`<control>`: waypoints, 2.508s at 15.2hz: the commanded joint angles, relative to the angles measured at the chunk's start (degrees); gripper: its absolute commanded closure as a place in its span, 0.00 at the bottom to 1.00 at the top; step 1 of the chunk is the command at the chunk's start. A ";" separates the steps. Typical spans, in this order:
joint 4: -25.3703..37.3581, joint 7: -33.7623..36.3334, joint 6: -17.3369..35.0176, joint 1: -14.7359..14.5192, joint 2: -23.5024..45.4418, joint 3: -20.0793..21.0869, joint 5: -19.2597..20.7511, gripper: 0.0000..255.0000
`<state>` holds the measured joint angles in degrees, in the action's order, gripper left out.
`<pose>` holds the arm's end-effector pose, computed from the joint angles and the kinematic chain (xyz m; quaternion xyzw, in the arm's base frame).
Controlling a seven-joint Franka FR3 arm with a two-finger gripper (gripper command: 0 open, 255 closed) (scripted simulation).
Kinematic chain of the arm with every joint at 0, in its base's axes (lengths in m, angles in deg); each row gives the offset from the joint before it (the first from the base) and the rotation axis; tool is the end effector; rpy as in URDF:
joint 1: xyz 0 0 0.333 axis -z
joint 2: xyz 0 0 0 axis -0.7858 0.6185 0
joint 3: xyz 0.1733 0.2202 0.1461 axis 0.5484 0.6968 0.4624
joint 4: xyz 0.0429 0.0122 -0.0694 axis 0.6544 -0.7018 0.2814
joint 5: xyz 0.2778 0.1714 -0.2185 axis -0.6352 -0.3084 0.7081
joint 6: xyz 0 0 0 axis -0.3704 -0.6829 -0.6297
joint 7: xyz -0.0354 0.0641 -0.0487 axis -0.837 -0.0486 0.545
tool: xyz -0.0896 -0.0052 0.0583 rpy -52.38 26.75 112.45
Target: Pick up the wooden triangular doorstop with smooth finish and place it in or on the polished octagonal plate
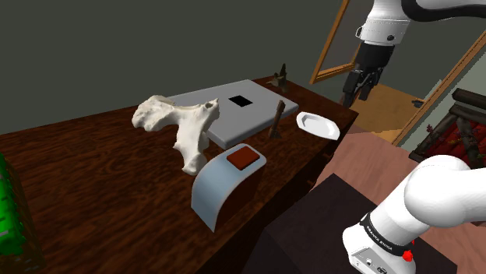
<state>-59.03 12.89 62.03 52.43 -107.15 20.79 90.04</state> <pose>0.2948 0.0048 0.5761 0.9964 -0.0290 -0.0637 0.0469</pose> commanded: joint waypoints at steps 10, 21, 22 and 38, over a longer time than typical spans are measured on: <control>-4.13 -5.15 23.50 -5.11 6.78 0.66 -3.40 0.00; -5.94 -9.38 42.24 -8.81 15.03 1.53 -5.92 0.00; -6.38 -9.38 43.09 -8.81 15.44 1.56 -5.92 0.00; -7.44 -9.38 45.28 -8.80 16.57 1.63 -5.93 1.00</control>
<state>-66.43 3.51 107.32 43.62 -90.61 22.44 84.10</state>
